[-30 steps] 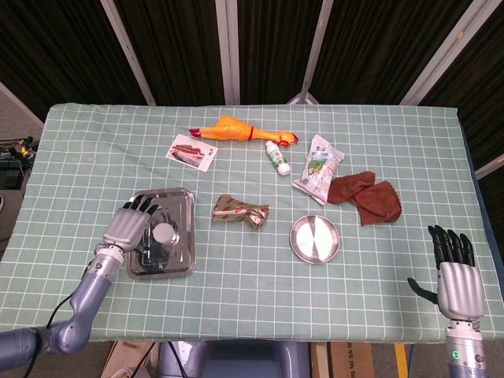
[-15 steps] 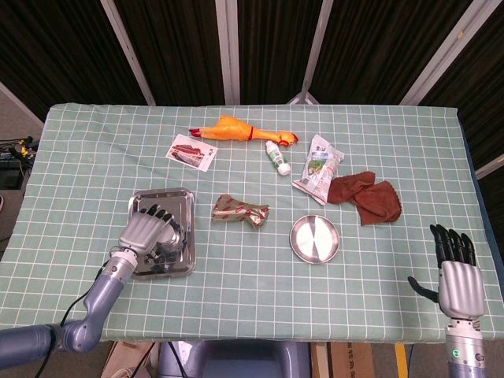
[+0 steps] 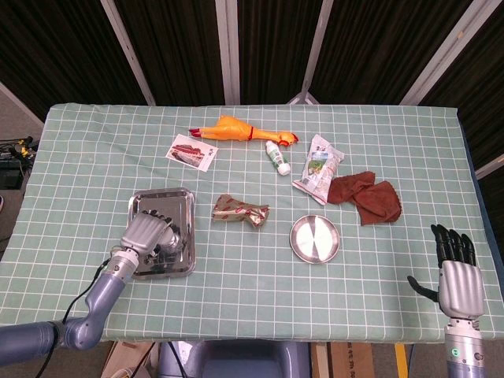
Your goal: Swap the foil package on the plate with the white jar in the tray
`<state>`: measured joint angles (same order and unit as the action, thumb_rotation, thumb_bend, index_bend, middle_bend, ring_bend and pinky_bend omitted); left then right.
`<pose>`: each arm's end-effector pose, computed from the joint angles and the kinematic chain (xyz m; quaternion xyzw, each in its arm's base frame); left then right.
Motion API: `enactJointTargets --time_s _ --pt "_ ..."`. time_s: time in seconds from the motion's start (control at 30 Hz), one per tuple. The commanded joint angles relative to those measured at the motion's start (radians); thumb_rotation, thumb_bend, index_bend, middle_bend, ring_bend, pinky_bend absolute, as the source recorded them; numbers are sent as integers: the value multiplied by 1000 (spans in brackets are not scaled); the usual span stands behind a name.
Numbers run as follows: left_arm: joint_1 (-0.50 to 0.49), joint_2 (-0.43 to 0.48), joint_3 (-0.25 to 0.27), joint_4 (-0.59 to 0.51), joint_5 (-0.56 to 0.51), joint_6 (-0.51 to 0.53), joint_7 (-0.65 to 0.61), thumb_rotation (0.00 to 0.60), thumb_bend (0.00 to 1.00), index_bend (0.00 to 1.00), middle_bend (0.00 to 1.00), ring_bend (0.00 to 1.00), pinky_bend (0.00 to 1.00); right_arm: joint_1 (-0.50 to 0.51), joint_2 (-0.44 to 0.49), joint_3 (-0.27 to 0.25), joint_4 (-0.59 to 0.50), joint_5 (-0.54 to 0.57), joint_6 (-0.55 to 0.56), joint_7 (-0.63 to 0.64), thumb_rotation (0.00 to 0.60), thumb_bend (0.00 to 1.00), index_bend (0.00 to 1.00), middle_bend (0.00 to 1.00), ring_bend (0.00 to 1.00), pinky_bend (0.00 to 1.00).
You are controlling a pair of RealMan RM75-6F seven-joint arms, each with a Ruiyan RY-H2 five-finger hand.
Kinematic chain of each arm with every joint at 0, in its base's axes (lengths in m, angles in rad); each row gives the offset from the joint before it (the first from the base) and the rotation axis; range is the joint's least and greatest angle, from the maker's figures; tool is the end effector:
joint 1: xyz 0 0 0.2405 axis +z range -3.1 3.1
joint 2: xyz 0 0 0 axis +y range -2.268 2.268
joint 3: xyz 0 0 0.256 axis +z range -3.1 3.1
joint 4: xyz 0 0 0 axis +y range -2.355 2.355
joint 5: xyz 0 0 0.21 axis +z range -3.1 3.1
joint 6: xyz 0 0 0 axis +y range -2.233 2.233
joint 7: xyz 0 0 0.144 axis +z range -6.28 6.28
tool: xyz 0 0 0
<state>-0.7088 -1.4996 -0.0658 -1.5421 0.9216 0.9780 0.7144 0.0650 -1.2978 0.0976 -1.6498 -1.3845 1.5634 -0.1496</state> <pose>-0.1959 0.3180 -0.0162 -0.7917 -0.3224 -0.2139 0.4728 -0.2982 -0.1813 0.1218 0.5195 -0.4119 0.4079 0.6277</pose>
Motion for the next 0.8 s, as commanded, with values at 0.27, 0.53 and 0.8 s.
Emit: enactJointTargets --time_s 0.27,0.53,0.8 --pt "-4 -4 12 21 33 2 -29 600 519 444 508 345 435 -4 1 4 -4 0 -11 2 600 153 42 102 69 0" --pt "15 37 -1 -33 118 55 -106 600 505 445 496 345 435 -8 2 12 -10 8 -15 7 600 153 42 102 74 0" --pt "26 49 -38 -121 219 124 -186 600 484 447 491 345 435 -11 5 20 -15 15 -19 11 600 153 42 102 75 0"
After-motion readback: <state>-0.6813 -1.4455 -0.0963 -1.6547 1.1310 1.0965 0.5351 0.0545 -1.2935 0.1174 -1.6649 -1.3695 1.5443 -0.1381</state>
